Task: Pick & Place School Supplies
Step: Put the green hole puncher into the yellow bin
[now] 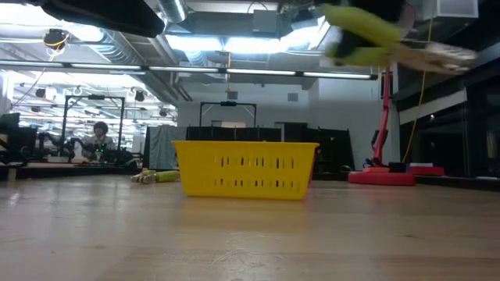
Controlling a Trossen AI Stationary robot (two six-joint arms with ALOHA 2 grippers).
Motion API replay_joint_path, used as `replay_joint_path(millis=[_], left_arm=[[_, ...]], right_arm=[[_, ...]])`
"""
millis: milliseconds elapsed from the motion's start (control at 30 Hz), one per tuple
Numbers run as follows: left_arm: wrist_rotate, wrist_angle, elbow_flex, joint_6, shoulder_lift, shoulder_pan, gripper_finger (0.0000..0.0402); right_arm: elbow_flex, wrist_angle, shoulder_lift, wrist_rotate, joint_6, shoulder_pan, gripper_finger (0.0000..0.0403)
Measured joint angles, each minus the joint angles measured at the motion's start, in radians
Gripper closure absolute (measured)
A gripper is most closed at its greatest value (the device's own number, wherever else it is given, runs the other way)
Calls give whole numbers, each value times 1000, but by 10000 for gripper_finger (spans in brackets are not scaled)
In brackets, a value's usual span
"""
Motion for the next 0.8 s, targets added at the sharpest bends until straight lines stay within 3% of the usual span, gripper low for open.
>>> replay_joint_path(millis=[233,367,800], left_arm=[[1,0,0,-3,0,1,288],[1,0,0,-9,0,-7,288],[5,-19,-2,-58,0,-46,288]], right_arm=[[257,-14,303,-67,-278,-74,365],[366,-65,412,-97,-397,-119,365],[414,82,432,-204,-504,-200,365]])
